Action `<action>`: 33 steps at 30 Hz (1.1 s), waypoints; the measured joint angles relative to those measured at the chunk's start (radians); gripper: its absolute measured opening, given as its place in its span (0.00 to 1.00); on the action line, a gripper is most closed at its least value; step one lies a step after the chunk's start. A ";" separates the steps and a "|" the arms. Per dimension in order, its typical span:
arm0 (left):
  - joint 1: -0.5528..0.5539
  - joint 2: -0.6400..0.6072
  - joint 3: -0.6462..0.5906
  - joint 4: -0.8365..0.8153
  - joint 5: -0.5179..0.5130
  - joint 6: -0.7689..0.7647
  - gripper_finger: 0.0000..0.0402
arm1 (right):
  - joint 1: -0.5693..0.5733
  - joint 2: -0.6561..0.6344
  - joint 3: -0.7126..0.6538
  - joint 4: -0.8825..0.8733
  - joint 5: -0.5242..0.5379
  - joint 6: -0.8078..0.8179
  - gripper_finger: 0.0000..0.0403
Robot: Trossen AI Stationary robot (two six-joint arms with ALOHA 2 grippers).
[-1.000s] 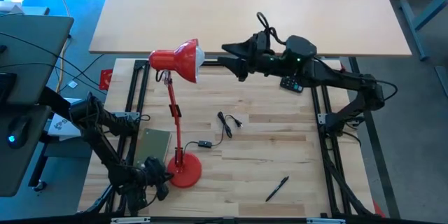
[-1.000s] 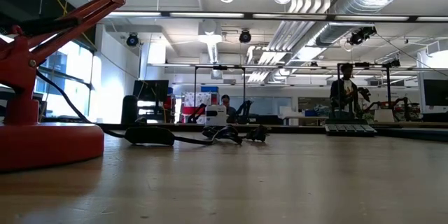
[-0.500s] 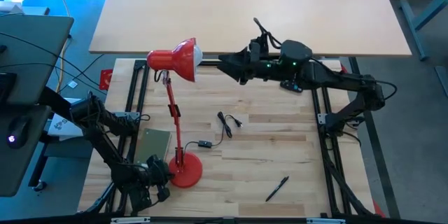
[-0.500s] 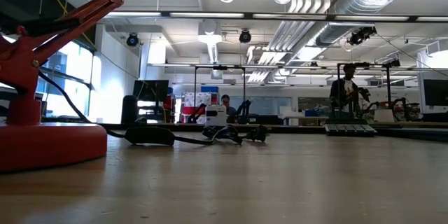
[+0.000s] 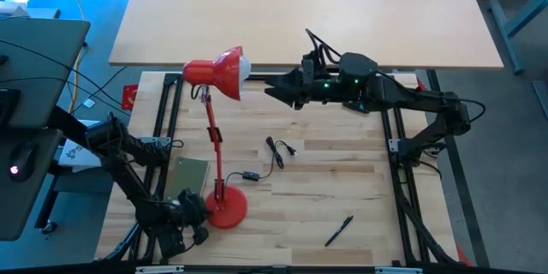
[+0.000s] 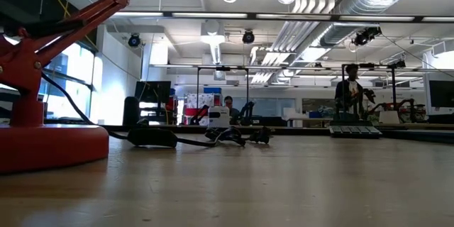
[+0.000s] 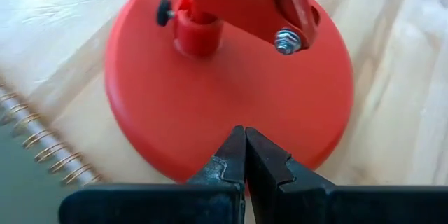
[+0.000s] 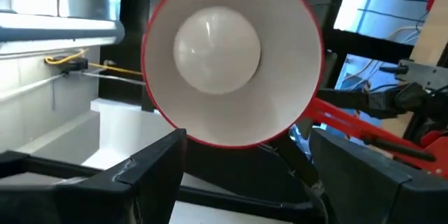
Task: Screw lightbulb
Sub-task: Remove the white lightbulb from the red lamp
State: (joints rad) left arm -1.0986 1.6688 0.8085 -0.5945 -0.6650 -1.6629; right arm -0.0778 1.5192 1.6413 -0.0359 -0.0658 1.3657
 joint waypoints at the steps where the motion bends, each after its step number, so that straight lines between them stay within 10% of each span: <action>1: -0.005 0.000 -0.001 -0.016 -0.005 -0.021 0.00 | 0.003 0.000 0.000 -0.004 0.000 -0.002 0.73; 11: -0.092 -0.001 -0.002 -0.187 -0.008 -0.274 0.00 | 0.013 0.000 0.000 -0.055 0.005 0.018 0.73; 33: -0.099 0.000 -0.002 -0.179 -0.016 -0.228 0.00 | 0.059 -0.005 0.000 -0.028 0.162 -0.043 0.73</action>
State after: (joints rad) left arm -1.1980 1.6684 0.8066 -0.7738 -0.6811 -1.8912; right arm -0.0188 1.5146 1.6413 -0.0639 0.0959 1.3223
